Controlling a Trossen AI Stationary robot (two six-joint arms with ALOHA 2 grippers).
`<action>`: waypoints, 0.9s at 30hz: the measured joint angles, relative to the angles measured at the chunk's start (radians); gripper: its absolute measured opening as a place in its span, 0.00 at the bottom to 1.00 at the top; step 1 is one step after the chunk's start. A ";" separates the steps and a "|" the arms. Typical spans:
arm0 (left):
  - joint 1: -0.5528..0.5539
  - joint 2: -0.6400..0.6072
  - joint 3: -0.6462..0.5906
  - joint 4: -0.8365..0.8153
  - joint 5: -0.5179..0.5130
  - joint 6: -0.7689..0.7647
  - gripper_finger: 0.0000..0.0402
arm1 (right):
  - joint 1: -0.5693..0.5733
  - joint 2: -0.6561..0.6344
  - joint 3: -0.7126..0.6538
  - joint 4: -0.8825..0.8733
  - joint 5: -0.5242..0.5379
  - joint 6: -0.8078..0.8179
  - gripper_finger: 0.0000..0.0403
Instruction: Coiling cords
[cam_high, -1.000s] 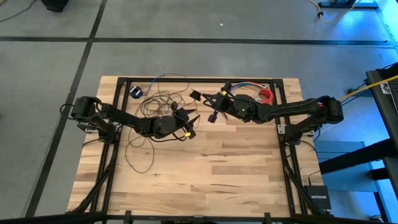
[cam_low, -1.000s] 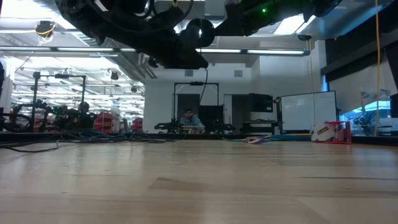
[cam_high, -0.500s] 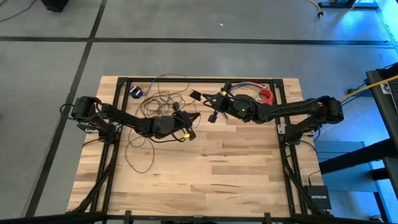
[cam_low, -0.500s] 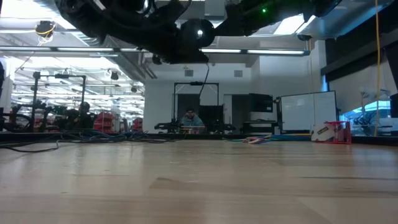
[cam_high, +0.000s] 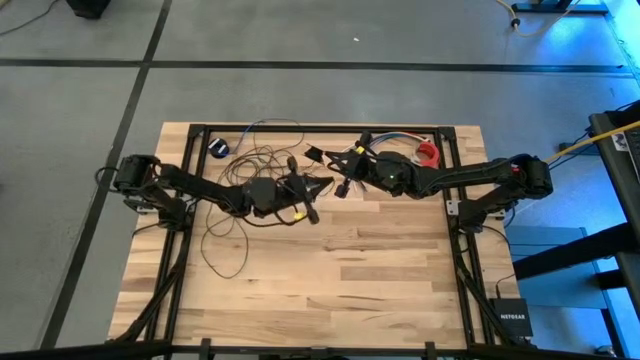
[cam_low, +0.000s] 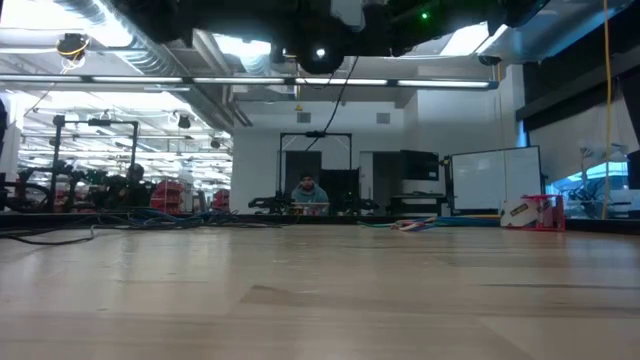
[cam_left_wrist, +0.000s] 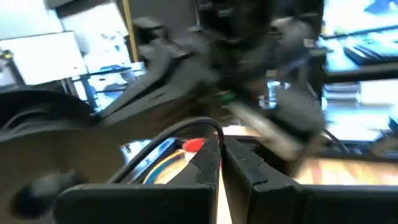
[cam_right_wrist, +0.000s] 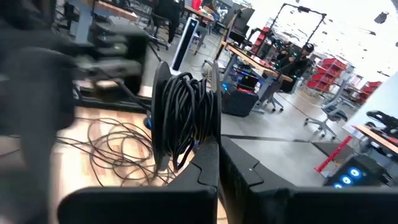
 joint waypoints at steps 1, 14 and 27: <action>-0.005 -0.002 0.006 -0.032 0.001 0.001 0.01 | 0.000 0.000 0.000 -0.004 0.007 0.000 0.01; -0.056 -0.024 0.005 -0.522 -0.314 -0.134 0.01 | 0.000 0.000 0.000 -0.020 0.009 0.000 0.01; -0.001 -0.242 0.004 -0.691 -0.401 -0.087 0.01 | 0.000 0.000 0.000 -0.035 -0.010 -0.006 0.01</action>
